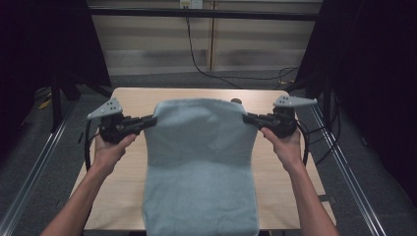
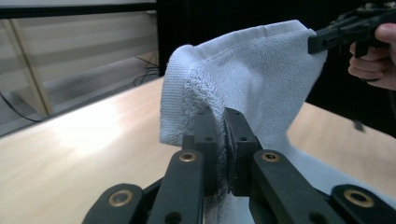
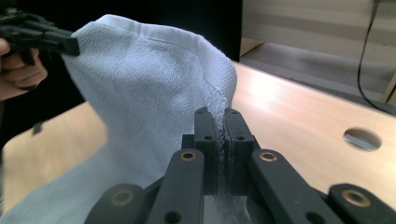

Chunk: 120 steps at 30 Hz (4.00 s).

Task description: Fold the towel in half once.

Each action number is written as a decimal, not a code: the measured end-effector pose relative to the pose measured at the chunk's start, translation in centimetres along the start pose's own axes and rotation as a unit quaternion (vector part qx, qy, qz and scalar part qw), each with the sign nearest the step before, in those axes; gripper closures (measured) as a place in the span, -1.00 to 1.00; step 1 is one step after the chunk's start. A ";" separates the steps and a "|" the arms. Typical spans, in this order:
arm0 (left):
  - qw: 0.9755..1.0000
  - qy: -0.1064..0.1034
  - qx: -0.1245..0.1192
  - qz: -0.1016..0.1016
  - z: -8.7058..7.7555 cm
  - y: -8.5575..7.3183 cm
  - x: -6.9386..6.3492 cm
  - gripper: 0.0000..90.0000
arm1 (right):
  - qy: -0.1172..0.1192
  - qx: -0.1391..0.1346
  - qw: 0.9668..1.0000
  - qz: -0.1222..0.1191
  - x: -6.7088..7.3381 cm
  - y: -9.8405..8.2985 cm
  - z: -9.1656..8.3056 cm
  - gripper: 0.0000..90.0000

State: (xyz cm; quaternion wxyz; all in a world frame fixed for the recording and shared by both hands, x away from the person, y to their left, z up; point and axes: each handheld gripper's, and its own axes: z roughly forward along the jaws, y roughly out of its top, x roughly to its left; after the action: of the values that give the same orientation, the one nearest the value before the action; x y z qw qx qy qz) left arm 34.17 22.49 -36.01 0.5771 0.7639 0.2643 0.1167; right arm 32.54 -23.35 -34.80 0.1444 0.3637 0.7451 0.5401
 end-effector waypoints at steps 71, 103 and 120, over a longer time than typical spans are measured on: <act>0.972 0.101 0.182 -0.110 11.2 -10.4 9.5 0.90 | -0.098 0.165 0.976 0.100 -7.5 -9.5 14.2 0.95; 0.997 0.046 -0.010 -0.053 1.7 -0.8 5.1 0.91 | -0.047 -0.005 0.999 0.013 -3.1 1.5 3.9 0.95; 0.999 -0.003 0.011 -0.030 -4.1 -7.1 -2.1 0.90 | 0.011 0.030 0.999 -0.037 4.1 -3.6 -1.4 0.94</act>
State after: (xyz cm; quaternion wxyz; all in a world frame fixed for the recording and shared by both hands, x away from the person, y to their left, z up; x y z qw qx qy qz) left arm 28.50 26.09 -41.17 0.5726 0.7625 0.2863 0.0939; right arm 27.46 -22.06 -36.81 0.1450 0.3343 0.7753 0.5159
